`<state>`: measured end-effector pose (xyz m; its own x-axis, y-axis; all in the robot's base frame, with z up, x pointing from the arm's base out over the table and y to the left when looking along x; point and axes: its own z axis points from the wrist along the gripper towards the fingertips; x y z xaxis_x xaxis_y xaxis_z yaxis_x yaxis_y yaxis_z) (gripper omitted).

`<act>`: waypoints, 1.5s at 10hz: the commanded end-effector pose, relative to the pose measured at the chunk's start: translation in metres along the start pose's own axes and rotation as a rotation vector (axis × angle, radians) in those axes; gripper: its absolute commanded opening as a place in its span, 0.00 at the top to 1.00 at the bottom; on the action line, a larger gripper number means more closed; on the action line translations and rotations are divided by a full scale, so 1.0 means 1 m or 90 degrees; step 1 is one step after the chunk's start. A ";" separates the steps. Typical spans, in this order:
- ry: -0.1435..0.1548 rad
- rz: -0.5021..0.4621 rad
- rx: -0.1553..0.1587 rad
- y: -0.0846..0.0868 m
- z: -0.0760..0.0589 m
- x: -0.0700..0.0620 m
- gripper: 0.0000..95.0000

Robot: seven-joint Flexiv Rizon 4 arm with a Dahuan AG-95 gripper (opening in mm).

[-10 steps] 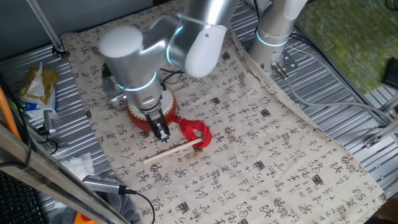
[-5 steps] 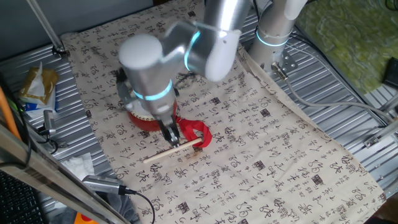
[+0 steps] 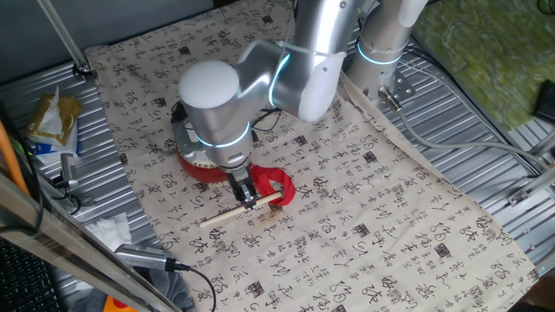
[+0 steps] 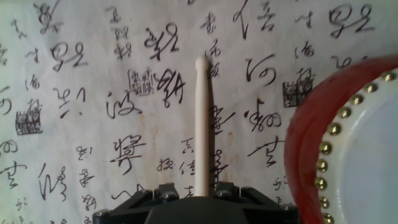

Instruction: Play the drum

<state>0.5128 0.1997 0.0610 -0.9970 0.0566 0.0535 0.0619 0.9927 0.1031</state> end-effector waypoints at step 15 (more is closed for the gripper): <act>-0.029 -0.006 0.018 0.001 0.038 0.026 0.80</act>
<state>0.4852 0.2058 0.0242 -0.9989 0.0470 0.0054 0.0472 0.9960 0.0755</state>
